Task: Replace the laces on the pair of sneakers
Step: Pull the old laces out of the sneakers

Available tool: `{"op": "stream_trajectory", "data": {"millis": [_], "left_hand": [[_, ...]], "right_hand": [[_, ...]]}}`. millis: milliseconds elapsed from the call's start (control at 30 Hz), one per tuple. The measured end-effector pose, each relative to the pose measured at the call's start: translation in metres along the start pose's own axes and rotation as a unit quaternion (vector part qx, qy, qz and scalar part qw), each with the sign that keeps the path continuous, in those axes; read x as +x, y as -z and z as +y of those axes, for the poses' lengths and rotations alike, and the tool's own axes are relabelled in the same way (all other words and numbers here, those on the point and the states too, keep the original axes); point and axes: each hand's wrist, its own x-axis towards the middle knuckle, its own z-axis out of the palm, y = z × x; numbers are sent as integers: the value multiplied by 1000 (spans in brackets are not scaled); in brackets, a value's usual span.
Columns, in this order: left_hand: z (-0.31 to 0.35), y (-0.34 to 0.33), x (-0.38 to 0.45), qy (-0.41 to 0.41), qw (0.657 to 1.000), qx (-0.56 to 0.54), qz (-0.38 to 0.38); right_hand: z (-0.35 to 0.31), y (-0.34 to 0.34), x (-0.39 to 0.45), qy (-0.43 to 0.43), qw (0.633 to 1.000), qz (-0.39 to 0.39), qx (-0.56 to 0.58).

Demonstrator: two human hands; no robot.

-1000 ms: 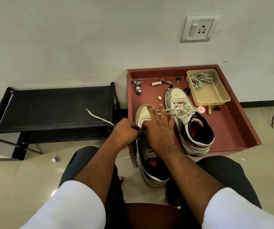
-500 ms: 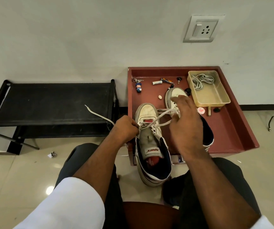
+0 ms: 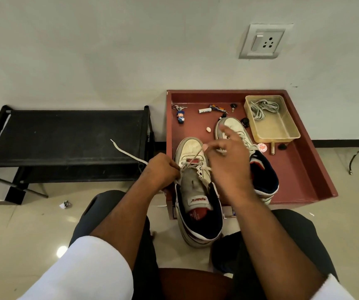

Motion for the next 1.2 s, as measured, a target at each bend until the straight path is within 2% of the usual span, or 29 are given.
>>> {"op": "stream_trajectory", "data": {"millis": [100,167,200,233,300,333,400,500,600,667,967,1067,1133,1200], "left_hand": [[0,-1,2,1,1000,-6,-1],[-1,-1,2,6,1000,-3,3],[-1,-1,2,6,1000,2,3],[-1,-1,2,3,1000,7,2],[0,-2,2,-4,1000,10,-3],[1,-1,1,-5,1000,10,-6],[1,-1,1,-8,1000,15,-10],[1,-1,1,-15,1000,15,-13],[-1,0,0,-22,999,23,-13],[-3,0,1,-28,999,30,-14],[-2,0,0,-28,999,25,-7],[-2,-1,-1,-19,1000,24,-4],[0,-1,-1,-6,1000,21,-6],[1,-1,-2,2,1000,19,-4]], "right_hand": [[-29,35,-8,69,975,155,143],[-33,45,-16,123,958,195,169],[-30,46,-18,130,960,186,163],[-24,44,-19,124,971,158,131],[-10,34,-17,80,995,61,-9],[-4,28,-17,56,993,13,-102],[3,19,-15,55,967,-42,-245],[2,4,-8,126,932,-122,-318],[12,-17,0,113,906,-219,-345],[20,-29,1,101,900,-241,-350],[30,-45,1,144,891,-133,-409],[29,-38,1,138,903,-116,-389],[24,-25,4,128,928,-58,-344],[13,0,11,118,959,57,-251]]}}
